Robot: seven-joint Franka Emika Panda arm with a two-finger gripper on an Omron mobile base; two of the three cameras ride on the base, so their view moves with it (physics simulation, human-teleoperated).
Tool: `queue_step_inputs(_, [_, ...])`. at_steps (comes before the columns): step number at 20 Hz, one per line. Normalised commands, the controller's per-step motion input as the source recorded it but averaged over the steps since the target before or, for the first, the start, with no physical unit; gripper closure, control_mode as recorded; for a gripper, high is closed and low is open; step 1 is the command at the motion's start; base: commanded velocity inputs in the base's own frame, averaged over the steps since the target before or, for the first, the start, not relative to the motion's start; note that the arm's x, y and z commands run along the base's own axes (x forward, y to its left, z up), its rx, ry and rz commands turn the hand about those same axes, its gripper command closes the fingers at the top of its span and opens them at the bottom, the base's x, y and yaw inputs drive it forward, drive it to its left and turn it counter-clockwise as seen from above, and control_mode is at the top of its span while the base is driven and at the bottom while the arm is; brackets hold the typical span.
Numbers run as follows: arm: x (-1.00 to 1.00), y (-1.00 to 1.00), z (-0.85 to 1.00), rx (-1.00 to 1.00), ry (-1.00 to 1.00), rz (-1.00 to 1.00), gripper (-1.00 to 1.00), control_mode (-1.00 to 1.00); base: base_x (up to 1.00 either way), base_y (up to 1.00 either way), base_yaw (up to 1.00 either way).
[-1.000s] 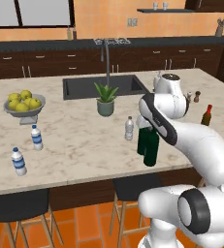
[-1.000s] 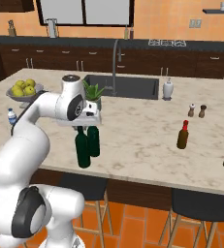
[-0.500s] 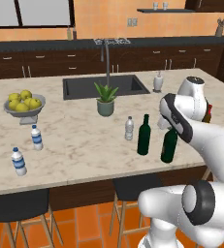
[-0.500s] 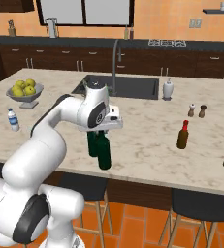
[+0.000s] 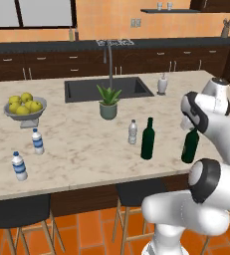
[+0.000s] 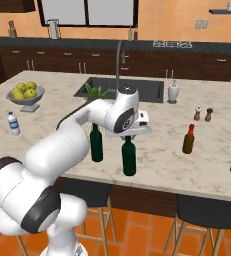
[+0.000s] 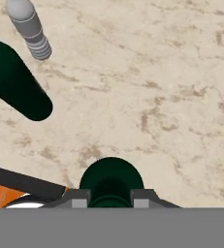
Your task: Move the plastic bottles in the middle to the plastics group, and the glass bottles in the middle to the glass group.
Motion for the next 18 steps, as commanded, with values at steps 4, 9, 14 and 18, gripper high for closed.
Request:
queue_step_inputs(4, [0.15,-0.81,0.08,0.0,0.0,0.0,1.0,-1.0,0.0,0.0,0.0])
queue_step_inputs(9, [0.11,-0.82,0.1,0.0,0.0,0.0,1.0,-1.0,0.0,0.0,0.0])
queue_step_inputs(14, [0.14,-0.78,0.09,0.0,0.0,0.0,1.0,-1.0,0.0,0.0,0.0])
queue_step_inputs(18, [0.22,-0.58,0.03,0.0,0.0,0.0,1.0,-1.0,0.0,0.0,0.0])
